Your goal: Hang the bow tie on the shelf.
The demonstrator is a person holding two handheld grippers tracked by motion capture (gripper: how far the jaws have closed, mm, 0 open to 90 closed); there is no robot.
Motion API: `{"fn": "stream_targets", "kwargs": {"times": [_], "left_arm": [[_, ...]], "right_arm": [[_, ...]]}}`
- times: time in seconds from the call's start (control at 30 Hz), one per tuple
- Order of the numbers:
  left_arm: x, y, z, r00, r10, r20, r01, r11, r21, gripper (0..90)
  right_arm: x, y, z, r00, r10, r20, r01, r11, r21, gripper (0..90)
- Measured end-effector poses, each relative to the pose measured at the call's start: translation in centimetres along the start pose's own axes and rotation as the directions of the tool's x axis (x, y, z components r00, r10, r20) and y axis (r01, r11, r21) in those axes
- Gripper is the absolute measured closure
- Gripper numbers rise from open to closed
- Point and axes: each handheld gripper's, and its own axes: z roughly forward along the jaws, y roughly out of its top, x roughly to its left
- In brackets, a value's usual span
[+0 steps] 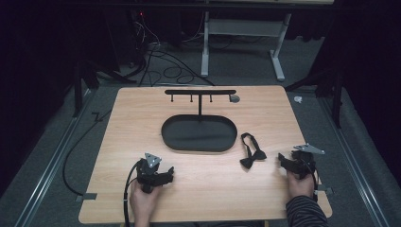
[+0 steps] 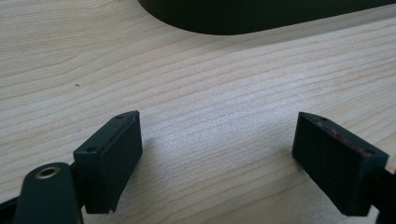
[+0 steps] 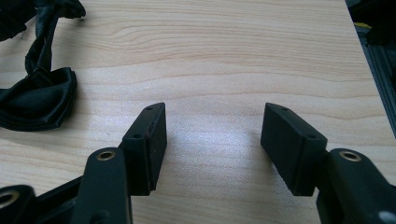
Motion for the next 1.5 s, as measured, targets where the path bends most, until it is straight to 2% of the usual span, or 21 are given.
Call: {"fn": "stream_targets", "kwargs": {"times": [1.5], "left_arm": [[0.0, 0.0, 0.0, 1.0, 0.0, 0.0, 0.0, 1.0, 0.0, 16.3]], "right_arm": [[0.12, 0.05, 0.06, 0.9999, -0.011, -0.01, 0.011, 1.0, 0.004, 38.1]]}}
